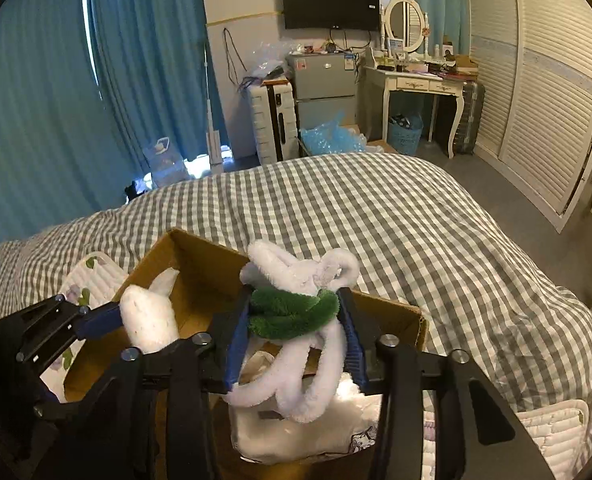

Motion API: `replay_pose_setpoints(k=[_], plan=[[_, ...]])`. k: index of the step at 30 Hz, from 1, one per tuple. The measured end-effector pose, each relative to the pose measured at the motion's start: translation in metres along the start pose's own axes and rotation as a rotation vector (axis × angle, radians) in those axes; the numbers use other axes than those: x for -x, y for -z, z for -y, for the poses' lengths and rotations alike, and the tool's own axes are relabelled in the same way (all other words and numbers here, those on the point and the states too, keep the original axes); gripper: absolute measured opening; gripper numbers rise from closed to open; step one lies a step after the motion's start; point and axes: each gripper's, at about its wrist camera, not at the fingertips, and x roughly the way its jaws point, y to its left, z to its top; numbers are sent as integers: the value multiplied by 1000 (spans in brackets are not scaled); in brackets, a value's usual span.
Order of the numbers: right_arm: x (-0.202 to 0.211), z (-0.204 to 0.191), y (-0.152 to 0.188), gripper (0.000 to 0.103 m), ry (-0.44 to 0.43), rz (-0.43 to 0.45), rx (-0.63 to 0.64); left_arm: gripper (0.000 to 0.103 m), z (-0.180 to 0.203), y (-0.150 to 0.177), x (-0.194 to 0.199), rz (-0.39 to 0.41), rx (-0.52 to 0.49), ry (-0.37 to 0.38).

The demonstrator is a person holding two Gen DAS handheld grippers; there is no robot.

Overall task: Organize soft objects
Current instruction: 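Carry the toy and sock over the box and release both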

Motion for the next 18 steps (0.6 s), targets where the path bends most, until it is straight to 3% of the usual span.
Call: replay_pose_setpoints(k=[1, 2, 4, 9, 13, 18], plan=[[2, 2, 1, 60, 0, 1, -10, 46, 0, 0, 3, 14, 2, 2], [6, 3, 0, 66, -5, 10, -24, 58, 0, 1, 8, 24, 7, 19], [16, 3, -2, 66, -3, 26, -31, 81, -1, -2, 16, 25, 10, 20], [65, -3, -10, 68, 40, 81, -31, 81, -2, -7, 61, 72, -5, -70], [125, -14, -19, 69, 68, 130, -17, 81, -8, -18, 111, 124, 4, -95], [214, -32, -20, 75, 117, 195, 8, 81, -14, -33, 195, 252, -7, -102]])
